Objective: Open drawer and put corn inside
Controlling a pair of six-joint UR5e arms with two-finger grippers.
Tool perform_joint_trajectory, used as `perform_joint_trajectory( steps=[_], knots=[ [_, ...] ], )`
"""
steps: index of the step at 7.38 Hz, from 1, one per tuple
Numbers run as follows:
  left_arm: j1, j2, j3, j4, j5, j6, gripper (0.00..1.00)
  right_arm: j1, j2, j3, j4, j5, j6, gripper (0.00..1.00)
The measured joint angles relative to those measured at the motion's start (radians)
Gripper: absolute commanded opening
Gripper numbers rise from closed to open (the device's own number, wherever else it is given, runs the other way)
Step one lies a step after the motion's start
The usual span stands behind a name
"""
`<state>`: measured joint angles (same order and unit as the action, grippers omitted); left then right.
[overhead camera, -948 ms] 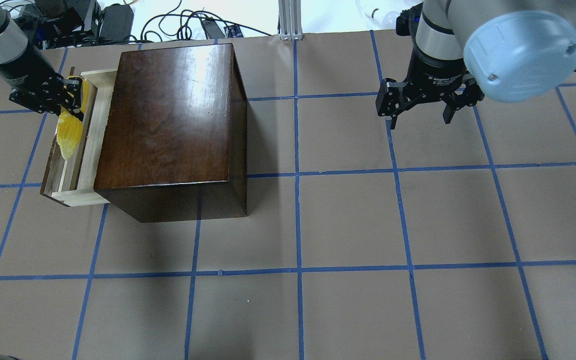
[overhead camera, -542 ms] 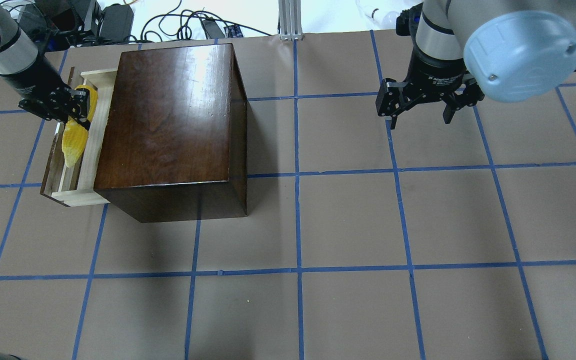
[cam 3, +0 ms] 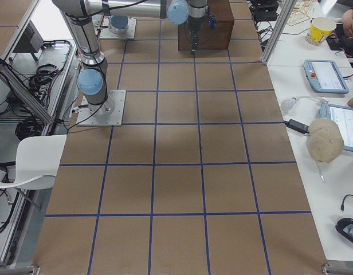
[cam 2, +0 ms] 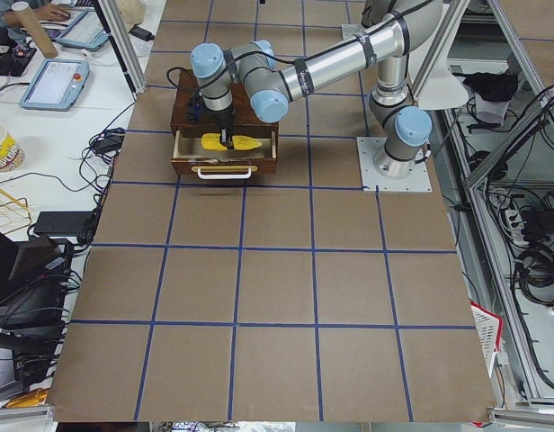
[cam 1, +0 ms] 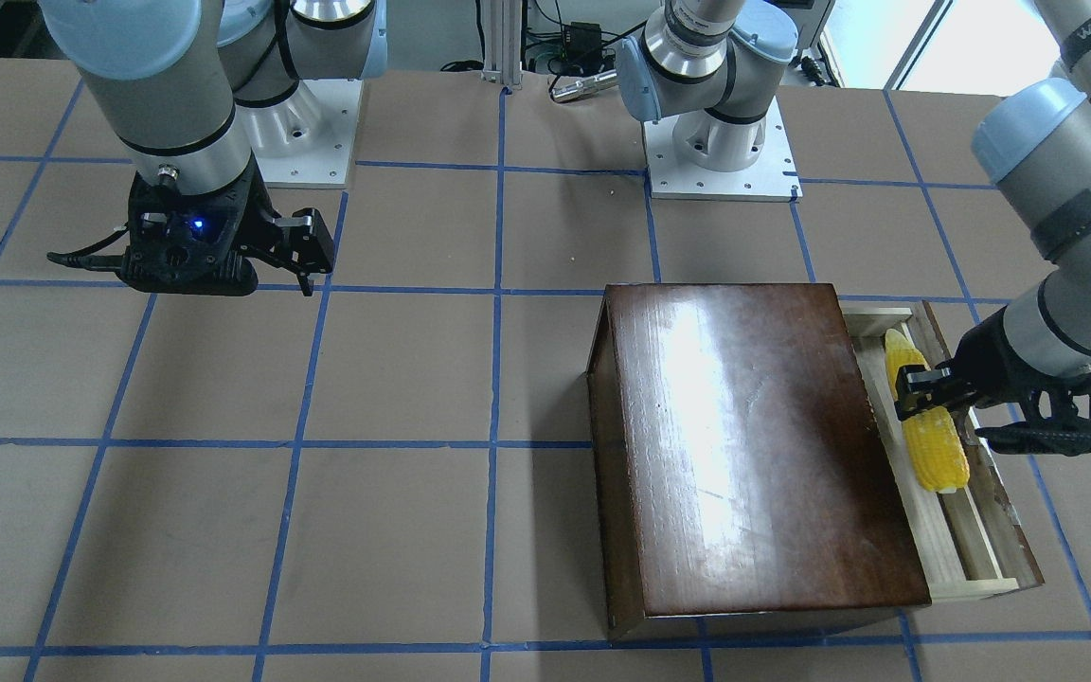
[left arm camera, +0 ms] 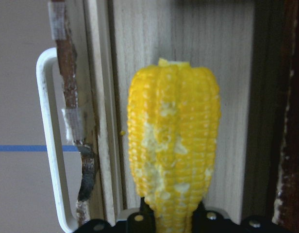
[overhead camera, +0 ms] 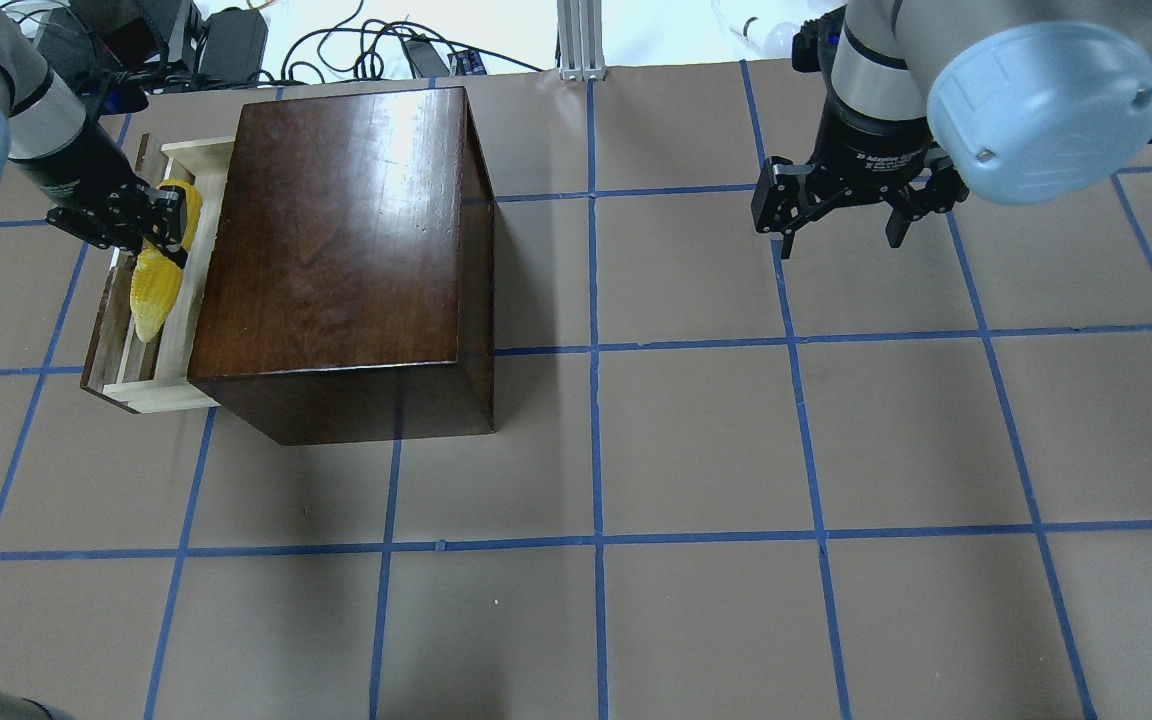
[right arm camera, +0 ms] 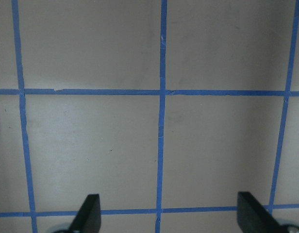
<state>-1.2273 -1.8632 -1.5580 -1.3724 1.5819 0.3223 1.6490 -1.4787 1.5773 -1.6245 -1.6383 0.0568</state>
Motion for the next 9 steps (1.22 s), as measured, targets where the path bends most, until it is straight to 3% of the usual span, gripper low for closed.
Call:
perform_joint_trajectory(
  steps=[3, 6, 9],
  knots=[
    [0.001, 0.017, 0.011, -0.004, 0.001, -0.003, 1.0, 0.0, 0.0, 0.0, 0.0, 0.0, 0.0, 1.0],
    [-0.021, 0.106, 0.021, -0.039, -0.001, -0.018, 1.0, 0.0, 0.0, 0.0, 0.0, 0.0, 0.0, 1.0],
    [-0.148, 0.214, 0.021, -0.085, 0.001, -0.169, 1.0, 0.0, 0.0, 0.0, 0.0, 0.0, 0.0, 1.0]
  ],
)
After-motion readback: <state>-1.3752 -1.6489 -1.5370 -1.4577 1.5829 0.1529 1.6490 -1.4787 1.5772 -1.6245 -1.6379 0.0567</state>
